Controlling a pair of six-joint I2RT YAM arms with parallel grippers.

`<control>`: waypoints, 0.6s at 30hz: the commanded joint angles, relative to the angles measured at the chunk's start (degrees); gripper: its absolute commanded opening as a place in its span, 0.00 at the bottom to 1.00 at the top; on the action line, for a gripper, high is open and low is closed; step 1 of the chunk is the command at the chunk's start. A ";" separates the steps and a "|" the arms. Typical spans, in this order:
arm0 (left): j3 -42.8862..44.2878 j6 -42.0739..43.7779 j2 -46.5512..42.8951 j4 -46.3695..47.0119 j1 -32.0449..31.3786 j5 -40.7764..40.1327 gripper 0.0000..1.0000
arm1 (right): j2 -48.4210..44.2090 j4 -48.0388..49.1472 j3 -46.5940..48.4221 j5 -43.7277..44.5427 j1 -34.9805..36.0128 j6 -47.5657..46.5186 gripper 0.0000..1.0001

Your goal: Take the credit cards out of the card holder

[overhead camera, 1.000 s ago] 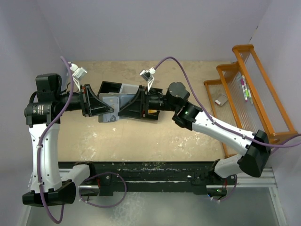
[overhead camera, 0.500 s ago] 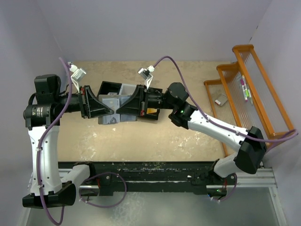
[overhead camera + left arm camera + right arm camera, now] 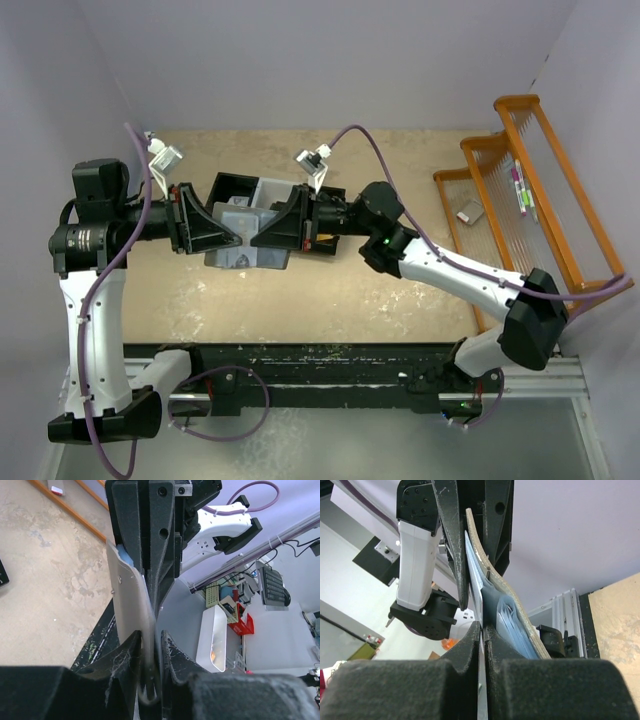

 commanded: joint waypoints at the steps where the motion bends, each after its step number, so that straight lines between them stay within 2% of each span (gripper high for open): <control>1: 2.05 -2.33 -0.89 2.63 -0.16 3.99 0.24 | -2.94 3.58 -1.21 -0.93 -0.93 0.48 0.07; 6: 1.79 -3.69 -1.15 3.85 -0.16 4.18 0.20 | -3.74 3.93 -1.58 -1.09 -1.43 0.77 0.08; 11: 1.74 -4.58 -1.32 4.47 -0.15 3.87 0.10 | -3.78 4.69 -1.66 -1.51 -1.52 1.27 0.07; 15: 1.56 -6.46 -1.63 6.19 -0.15 4.08 0.09 | -4.33 5.99 -2.48 -1.86 -1.65 1.86 0.10; 18: 1.24 -7.50 -1.73 7.41 -0.16 4.26 0.09 | -4.23 7.95 -2.94 -2.24 -1.85 3.22 0.08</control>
